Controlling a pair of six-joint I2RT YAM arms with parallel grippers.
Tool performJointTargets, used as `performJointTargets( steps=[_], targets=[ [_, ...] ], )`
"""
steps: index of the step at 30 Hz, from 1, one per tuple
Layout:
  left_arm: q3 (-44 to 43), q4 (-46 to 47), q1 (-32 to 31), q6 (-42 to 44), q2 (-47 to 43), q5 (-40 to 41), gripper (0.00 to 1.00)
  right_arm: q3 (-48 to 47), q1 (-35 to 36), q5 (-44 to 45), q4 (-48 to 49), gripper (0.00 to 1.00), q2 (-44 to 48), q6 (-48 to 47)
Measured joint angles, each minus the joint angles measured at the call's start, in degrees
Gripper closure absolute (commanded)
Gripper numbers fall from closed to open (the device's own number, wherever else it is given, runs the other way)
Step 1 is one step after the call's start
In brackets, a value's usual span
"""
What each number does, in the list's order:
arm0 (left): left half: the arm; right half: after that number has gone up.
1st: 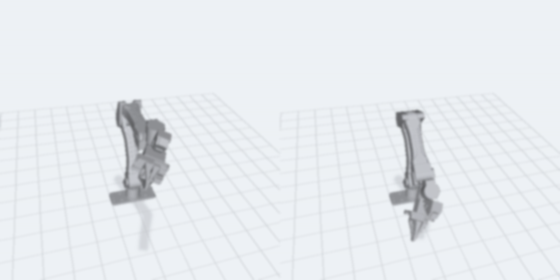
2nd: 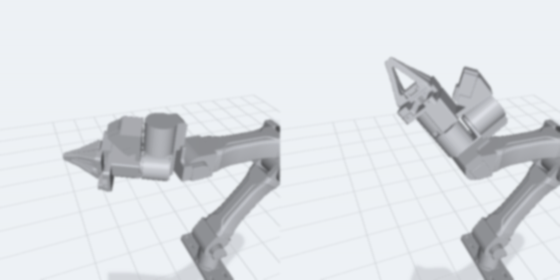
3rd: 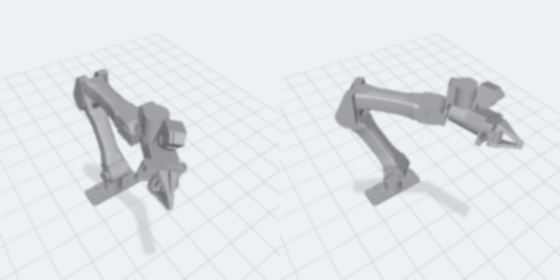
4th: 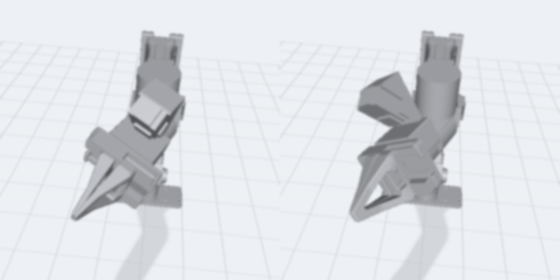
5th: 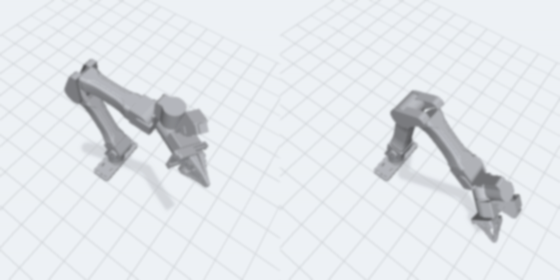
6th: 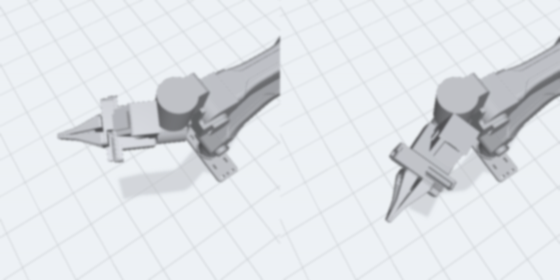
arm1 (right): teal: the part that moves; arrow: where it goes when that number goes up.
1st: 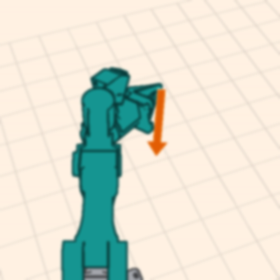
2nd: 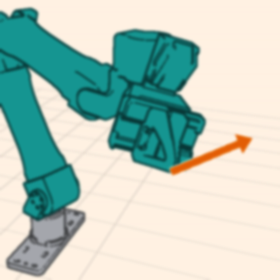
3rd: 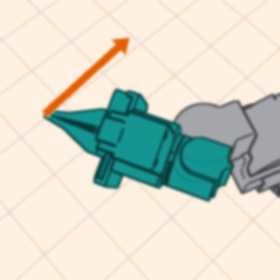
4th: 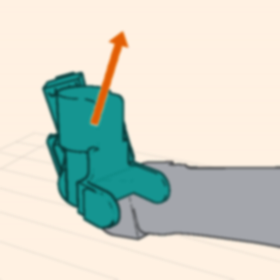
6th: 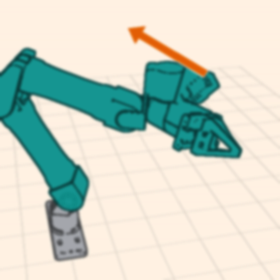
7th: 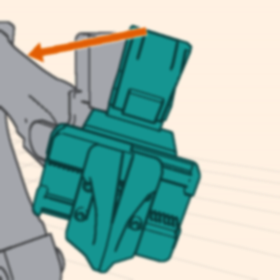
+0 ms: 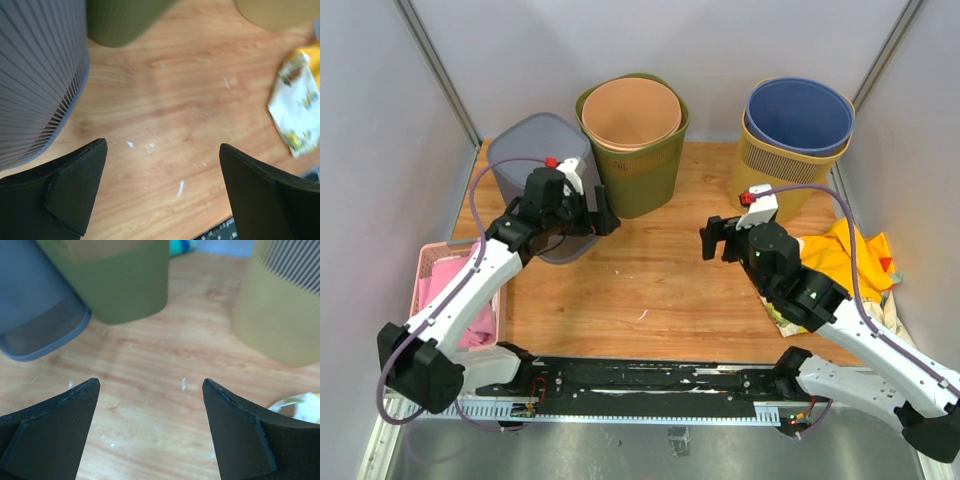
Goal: Turn the large container upside down
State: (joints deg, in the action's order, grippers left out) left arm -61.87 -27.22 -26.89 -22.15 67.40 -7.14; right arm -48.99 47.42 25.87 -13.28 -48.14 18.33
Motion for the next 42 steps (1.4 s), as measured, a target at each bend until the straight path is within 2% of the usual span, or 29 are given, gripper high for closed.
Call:
performJointTargets(
  steps=[6, 10, 18, 21, 27, 33, 37, 42],
  targets=[
    [-4.44, 1.75, 12.57, -0.59, 8.04, -0.39, 0.01, -5.60, -0.57, 5.97, -1.46, 0.14, -1.70, -5.53],
    [-12.17, 1.66, 15.08, -0.83, 12.15, -0.46, 0.01, -6.91, -0.57, 6.95, -2.75, 0.14, -4.31, -6.78],
    [-27.85, 2.10, 14.36, -2.78, 10.78, -2.10, 0.01, -10.01, -1.11, 7.17, -6.75, 0.14, -6.21, -6.91],
    [-34.84, 1.49, 11.56, -1.07, 12.52, 0.24, 0.02, -13.16, -1.46, 6.91, -7.76, 0.14, -7.63, -7.04],
    [-53.77, -1.73, 4.68, 6.62, 25.51, 5.31, 0.07, -18.47, -1.55, 5.29, -9.29, 0.14, -11.52, -7.21],
    [-59.67, -7.21, 2.67, 13.16, 36.00, 5.53, 0.07, -19.10, -1.55, 4.57, -11.72, 0.14, -12.52, -6.58],
    [-65.79, -9.25, 1.73, 13.42, 41.64, 3.98, 0.08, -19.10, -2.01, 3.74, -12.04, 0.14, -12.52, -6.03],
    [-74.20, -9.35, -0.39, 12.85, 46.95, 2.51, 0.10, -19.10, -6.78, -0.37, -13.57, 0.15, -12.66, -3.56]
  ],
)
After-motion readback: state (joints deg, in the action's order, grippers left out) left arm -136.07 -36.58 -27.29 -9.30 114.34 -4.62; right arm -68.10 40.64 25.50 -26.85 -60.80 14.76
